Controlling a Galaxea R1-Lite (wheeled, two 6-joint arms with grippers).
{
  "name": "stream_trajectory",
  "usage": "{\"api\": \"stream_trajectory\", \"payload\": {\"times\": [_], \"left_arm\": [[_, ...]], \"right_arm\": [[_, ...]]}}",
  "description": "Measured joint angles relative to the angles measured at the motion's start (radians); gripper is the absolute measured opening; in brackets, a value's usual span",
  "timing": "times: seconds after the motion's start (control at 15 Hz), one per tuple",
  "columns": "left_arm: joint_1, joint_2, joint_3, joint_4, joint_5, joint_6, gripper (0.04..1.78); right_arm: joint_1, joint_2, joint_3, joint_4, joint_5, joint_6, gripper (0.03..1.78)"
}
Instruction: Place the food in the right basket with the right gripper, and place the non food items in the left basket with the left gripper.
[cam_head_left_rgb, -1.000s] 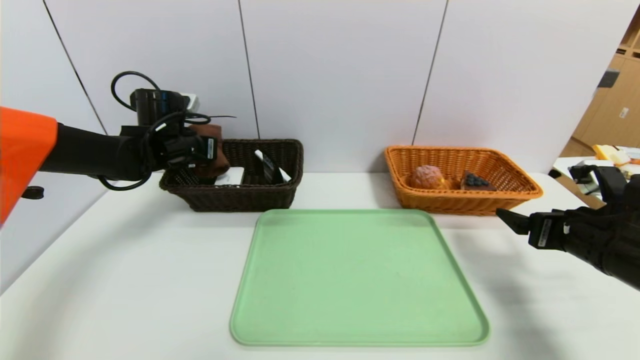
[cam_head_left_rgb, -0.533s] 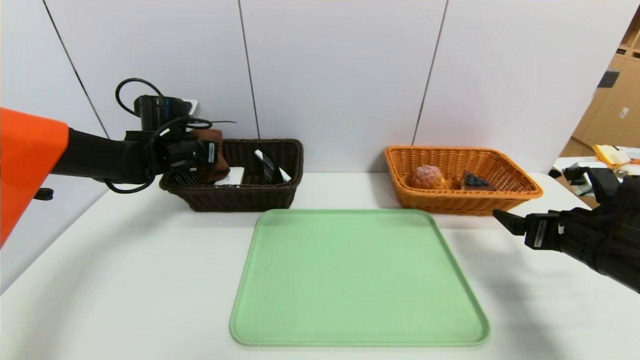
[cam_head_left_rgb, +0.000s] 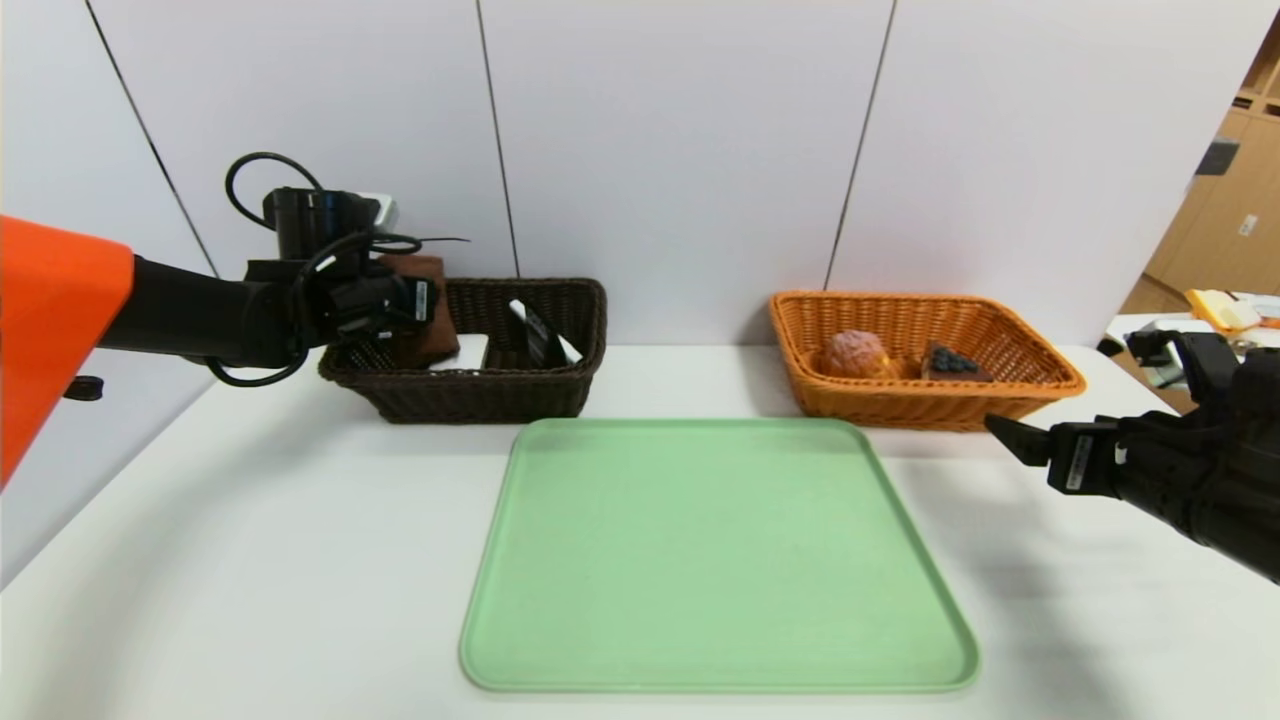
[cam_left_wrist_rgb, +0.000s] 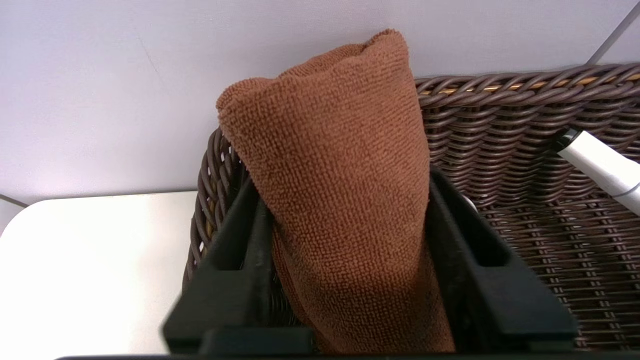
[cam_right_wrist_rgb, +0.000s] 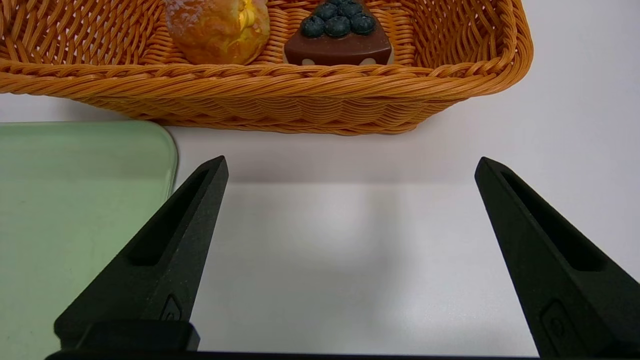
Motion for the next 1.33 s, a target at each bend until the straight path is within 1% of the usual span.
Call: {"api": "stream_trajectory", "payload": {"times": [0.13,0.27,0.53,0.73,0.93,1.2,1.33], "left_arm": [[0.0,-0.002,0.003,0.0,0.0,0.0,1.16],[0.0,-0.009,0.007,0.001,-0.001,0.001,1.28],[0.003,-0.04,0.008,0.006,-0.008,0.002,1.45],[0.003,-0.097,0.022,0.009,-0.049,0.003,1.53],[0.003,-0.182,0.071,0.004,-0.083,-0.002,1.59],[0.003,-0.337,0.188,0.0,-0.09,-0.031,1.63],[0.003,-0.428,0.276,-0.001,-0.09,-0.037,1.65]], "right_arm": [[0.0,0.0,-0.004,0.0,0.0,-0.001,1.7],[0.0,0.0,-0.005,0.0,0.0,-0.001,1.7],[0.0,-0.001,-0.006,0.0,0.0,-0.003,1.7],[0.0,-0.002,-0.006,0.0,0.0,-0.003,1.7],[0.0,-0.006,-0.008,-0.004,0.0,-0.003,1.7],[0.0,-0.015,-0.011,-0.105,-0.001,-0.007,1.7],[0.0,-0.035,-0.017,-0.11,0.003,-0.01,1.7]]}}
